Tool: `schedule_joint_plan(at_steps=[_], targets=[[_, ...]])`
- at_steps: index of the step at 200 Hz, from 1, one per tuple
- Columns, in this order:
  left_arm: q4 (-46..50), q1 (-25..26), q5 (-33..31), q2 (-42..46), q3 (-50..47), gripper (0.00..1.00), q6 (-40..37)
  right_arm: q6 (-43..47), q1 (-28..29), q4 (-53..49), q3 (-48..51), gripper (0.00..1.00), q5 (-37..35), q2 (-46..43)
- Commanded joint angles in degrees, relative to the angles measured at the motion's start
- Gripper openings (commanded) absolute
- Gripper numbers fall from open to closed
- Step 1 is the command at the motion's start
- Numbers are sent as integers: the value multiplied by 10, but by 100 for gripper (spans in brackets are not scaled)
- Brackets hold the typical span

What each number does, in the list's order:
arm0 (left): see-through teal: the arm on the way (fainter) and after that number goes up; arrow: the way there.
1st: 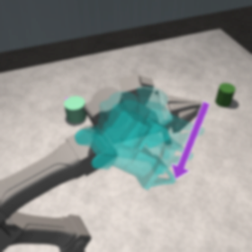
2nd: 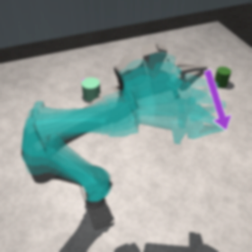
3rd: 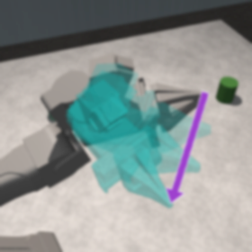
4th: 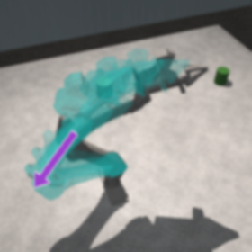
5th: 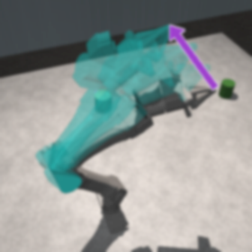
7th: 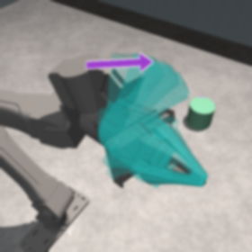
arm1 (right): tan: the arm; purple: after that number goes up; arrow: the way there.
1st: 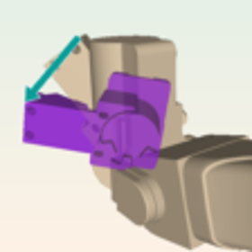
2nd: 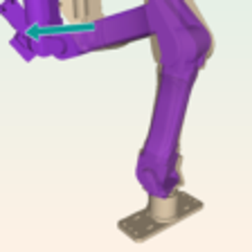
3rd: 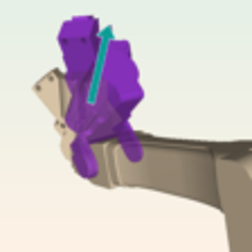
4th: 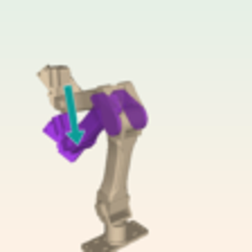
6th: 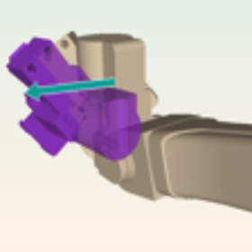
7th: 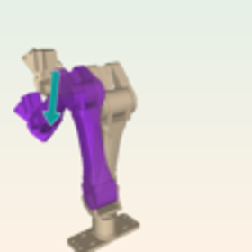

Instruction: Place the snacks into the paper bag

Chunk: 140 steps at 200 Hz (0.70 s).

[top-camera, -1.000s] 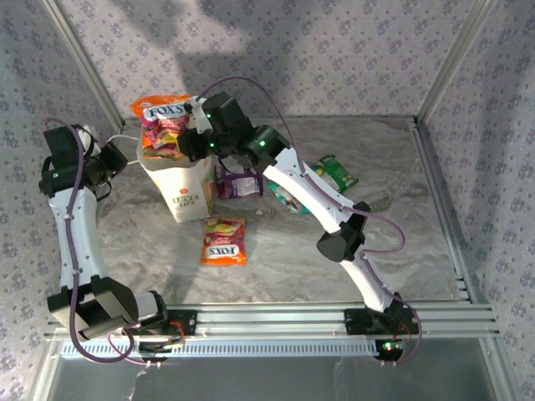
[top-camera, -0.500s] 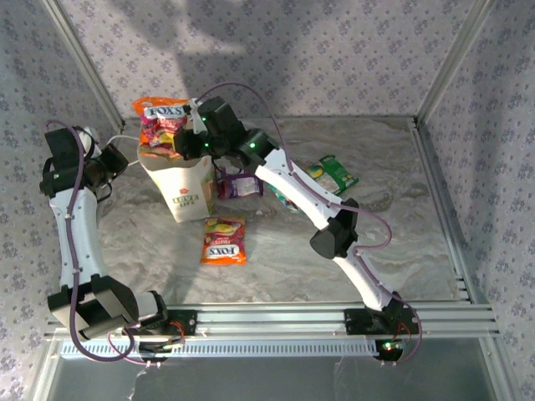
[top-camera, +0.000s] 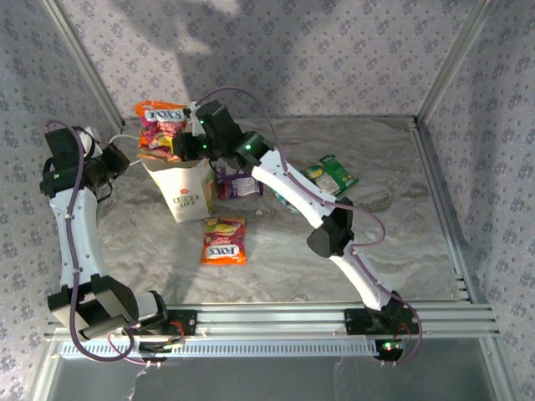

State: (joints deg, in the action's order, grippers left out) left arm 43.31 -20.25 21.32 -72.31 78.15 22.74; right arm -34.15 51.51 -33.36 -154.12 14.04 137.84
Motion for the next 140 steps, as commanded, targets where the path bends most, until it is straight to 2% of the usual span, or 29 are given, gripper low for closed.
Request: schedule_joint_plan(at_steps=[1,94,104,120,140], targets=[[-6,-5,14,2,2,2,5,-13,-2,25,-29,0,8,12],[-9,-5,18,-3,3,2,7,-14,-1,-1,-29,3,-14,26],[-8,-6,18,-3,5,2,7,-14,-2,-4,-29,5,-16,26],[-8,-5,17,-2,5,2,6,-14,-2,-8,-30,18,-19,25],[-6,-5,16,-1,5,2,5,-9,0,-27,-30,24,-28,20]])
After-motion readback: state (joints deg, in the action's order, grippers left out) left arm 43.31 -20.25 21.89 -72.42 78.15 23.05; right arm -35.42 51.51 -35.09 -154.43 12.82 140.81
